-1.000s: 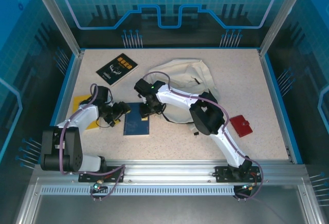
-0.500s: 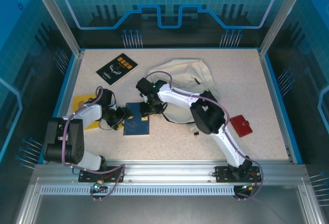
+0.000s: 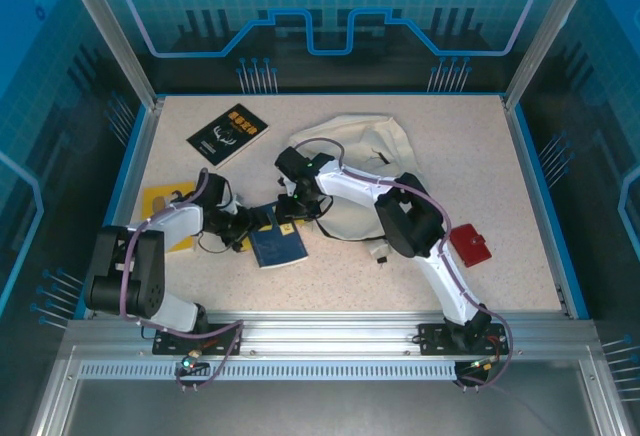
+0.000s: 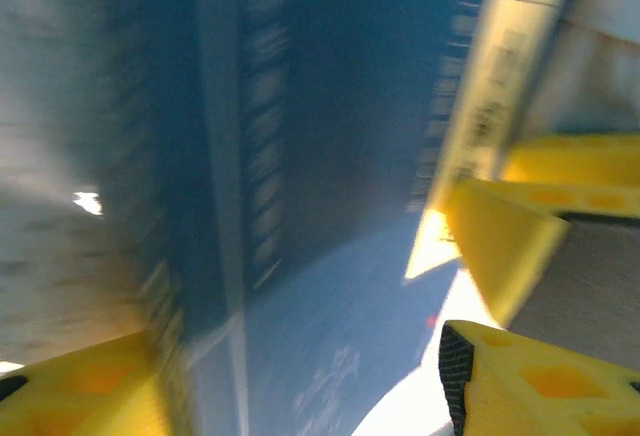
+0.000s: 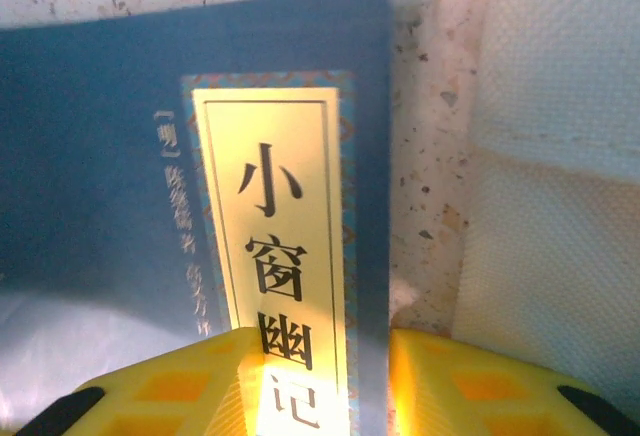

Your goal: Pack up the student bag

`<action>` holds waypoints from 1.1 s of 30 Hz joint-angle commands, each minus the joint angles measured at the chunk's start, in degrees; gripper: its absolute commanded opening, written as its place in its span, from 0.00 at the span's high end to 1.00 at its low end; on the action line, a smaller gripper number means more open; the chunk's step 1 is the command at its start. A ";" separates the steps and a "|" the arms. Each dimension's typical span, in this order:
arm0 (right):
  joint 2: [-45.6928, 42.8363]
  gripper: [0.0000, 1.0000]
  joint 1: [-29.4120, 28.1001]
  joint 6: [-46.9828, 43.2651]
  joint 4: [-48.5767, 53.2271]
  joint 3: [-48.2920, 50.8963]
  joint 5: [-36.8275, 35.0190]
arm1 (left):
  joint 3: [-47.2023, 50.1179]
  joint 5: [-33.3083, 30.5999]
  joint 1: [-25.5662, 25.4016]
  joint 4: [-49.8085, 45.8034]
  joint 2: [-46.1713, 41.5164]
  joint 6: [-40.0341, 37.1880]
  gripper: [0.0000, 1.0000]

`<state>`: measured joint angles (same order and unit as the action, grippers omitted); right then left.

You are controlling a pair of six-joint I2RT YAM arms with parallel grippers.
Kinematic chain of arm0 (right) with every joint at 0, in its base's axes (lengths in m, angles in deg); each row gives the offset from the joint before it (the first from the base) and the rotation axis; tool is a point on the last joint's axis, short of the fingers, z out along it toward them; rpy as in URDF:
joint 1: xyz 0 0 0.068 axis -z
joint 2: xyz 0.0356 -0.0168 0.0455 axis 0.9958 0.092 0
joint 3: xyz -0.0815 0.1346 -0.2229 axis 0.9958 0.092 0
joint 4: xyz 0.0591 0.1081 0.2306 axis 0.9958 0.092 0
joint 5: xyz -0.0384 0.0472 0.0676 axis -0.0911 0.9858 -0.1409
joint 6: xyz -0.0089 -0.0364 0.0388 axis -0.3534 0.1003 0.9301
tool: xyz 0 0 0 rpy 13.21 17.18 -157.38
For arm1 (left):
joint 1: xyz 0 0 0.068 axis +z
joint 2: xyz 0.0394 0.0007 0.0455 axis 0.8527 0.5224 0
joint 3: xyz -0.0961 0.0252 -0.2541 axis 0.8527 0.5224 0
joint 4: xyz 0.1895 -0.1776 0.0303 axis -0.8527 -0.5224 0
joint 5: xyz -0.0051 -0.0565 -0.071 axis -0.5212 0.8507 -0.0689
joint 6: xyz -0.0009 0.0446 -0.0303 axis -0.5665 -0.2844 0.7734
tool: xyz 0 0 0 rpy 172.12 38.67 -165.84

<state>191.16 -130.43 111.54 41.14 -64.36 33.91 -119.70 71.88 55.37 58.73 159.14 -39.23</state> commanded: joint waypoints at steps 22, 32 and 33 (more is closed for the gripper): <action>-13.18 0.38 3.20 -0.26 -6.53 11.49 2.87 | -1.88 -4.28 -0.73 -2.05 -8.46 0.91 0.83; -35.50 0.07 8.71 9.28 -25.84 31.25 10.55 | -5.35 -3.94 -0.78 0.98 -22.61 6.74 0.94; -37.72 0.06 9.33 11.57 -28.64 33.90 11.14 | -5.89 -2.62 -0.90 2.91 -23.75 7.65 0.95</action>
<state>157.48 -122.48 117.33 21.60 -35.94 41.14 -122.34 66.55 54.89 57.40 138.84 -35.10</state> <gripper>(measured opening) 0.934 0.142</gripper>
